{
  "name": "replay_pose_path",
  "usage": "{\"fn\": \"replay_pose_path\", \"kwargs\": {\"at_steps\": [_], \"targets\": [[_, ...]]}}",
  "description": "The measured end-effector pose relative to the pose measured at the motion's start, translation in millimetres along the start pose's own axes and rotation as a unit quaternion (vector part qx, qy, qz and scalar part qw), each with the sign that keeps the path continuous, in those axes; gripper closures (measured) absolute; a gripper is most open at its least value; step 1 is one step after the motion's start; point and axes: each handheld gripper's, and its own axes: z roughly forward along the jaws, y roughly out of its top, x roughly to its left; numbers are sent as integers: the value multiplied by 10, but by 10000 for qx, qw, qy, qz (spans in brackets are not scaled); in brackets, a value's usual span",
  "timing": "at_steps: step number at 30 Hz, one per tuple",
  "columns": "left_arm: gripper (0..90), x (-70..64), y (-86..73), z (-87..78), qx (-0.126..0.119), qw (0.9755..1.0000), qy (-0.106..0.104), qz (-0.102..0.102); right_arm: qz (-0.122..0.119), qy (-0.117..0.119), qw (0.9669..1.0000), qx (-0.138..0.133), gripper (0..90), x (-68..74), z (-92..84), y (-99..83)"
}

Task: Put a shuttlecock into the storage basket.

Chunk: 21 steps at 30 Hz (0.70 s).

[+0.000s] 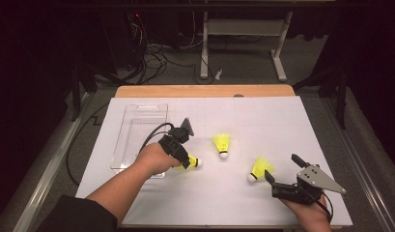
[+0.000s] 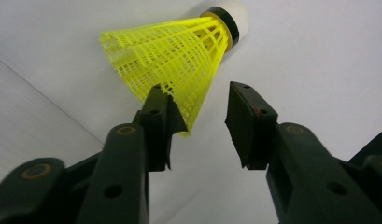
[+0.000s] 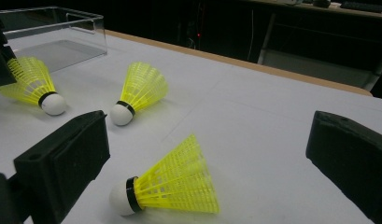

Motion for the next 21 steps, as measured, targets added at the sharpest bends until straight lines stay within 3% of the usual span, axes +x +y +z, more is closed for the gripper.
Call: {"fn": "replay_pose_path", "kwargs": {"at_steps": [12,21], "targets": [[781,31,-3,-18,-128,9998,-158,47,-6,15,10000,11,3,11,3,-3],[861,-2,-12,-23,-237,9995,-95,165,-25,7,10000,29,3,12,10,-8]]}}
